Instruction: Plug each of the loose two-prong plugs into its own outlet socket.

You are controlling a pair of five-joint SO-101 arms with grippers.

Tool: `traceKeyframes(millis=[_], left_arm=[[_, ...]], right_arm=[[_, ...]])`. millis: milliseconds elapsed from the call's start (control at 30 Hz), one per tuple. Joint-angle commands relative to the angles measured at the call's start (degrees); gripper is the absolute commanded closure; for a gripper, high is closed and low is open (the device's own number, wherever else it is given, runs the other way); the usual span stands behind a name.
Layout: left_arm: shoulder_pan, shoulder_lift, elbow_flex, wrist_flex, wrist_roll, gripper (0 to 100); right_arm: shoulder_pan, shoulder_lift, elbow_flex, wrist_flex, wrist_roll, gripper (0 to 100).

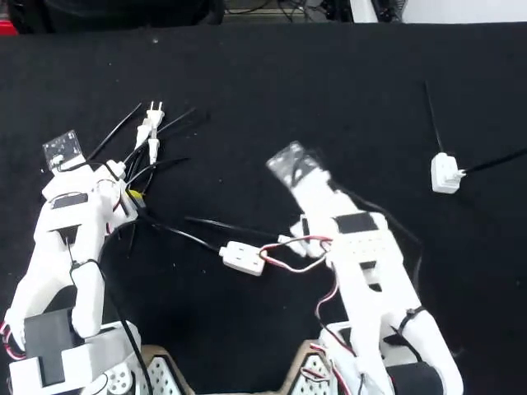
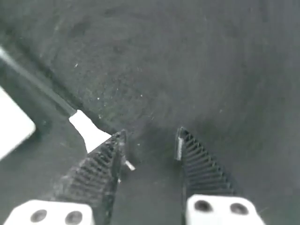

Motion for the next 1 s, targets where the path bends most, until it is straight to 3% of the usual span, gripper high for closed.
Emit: traceKeyframes(millis=[0, 167, 233, 633, 867, 967], left_arm=[[-0.5, -1.5, -0.4, -0.9, 0.5, 72], [-0.5, -1.5, -0.4, -0.9, 0.5, 72], [-0.5, -1.5, -0.4, -0.9, 0.5, 72], [-0.5, -1.5, -0.4, -0.9, 0.5, 72], [-0.5, -1.5, -0.4, -0.9, 0.5, 72], [-0.5, -1.5, -0.4, -0.9, 0.5, 72]], right_arm=[[1.1, 5.0, -5.0, 6.5, -13.3, 84.0], [0.0, 13.3, -13.7, 23.6, -22.2, 84.0], [-0.1, 16.2, -16.7, 25.2, -23.9, 84.0], [-9.6, 32.9, -25.5, 18.8, -25.3, 84.1], [-6.4, 31.0, -27.2, 13.1, -25.1, 98.8], [-2.8, 30.0, -29.0, 13.2, -25.4, 98.8]])
